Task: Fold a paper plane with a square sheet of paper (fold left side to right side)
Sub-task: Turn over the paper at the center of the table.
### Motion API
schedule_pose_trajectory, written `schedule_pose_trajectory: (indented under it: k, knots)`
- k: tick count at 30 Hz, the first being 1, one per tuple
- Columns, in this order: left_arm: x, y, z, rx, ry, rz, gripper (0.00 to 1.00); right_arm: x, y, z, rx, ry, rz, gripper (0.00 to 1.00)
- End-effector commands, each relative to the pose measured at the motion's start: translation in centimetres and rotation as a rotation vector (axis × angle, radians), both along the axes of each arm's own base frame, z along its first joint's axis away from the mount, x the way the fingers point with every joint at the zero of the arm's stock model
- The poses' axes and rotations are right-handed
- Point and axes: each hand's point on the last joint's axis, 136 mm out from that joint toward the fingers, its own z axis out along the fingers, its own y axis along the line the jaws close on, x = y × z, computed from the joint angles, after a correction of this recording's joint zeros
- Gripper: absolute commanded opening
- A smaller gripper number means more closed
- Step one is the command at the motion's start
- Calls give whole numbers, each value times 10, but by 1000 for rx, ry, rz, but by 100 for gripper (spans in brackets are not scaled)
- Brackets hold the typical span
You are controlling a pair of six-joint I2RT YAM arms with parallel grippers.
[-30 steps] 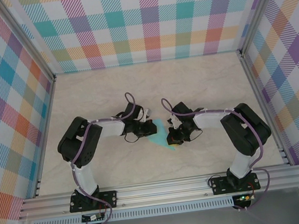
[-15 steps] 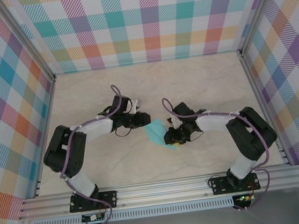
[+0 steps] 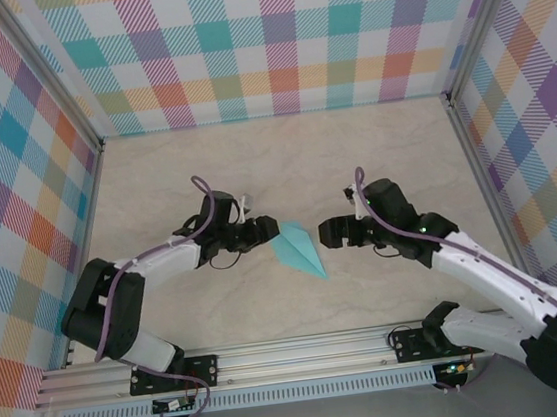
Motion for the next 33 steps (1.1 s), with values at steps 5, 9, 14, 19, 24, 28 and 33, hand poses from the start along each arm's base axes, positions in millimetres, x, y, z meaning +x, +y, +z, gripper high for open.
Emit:
schedule_pose_trajectory:
  k: [5, 9, 14, 19, 24, 28, 33]
  knots:
    - [16, -42, -14, -39, 17, -56, 57, -23, -26, -2, 12, -49, -54, 100]
    - [23, -55, -23, -58, 41, -78, 49, -32, -32, 6, 31, -83, -44, 100]
    - [29, -64, -30, -67, 48, -94, 27, -38, -37, 5, 21, -86, -37, 100]
    - [37, -78, 6, -164, -38, -132, 7, -36, -39, 0, -12, -92, -9, 100]
    - [40, -78, 74, -208, -190, -156, 0, -37, -14, 25, 211, -72, 105, 100]
    - [33, -67, 140, -232, -340, -162, 0, -27, -1, 43, 349, -28, 168, 100]
    - [22, -48, 214, -264, -499, -121, 3, -16, 22, 63, 450, -7, 288, 100]
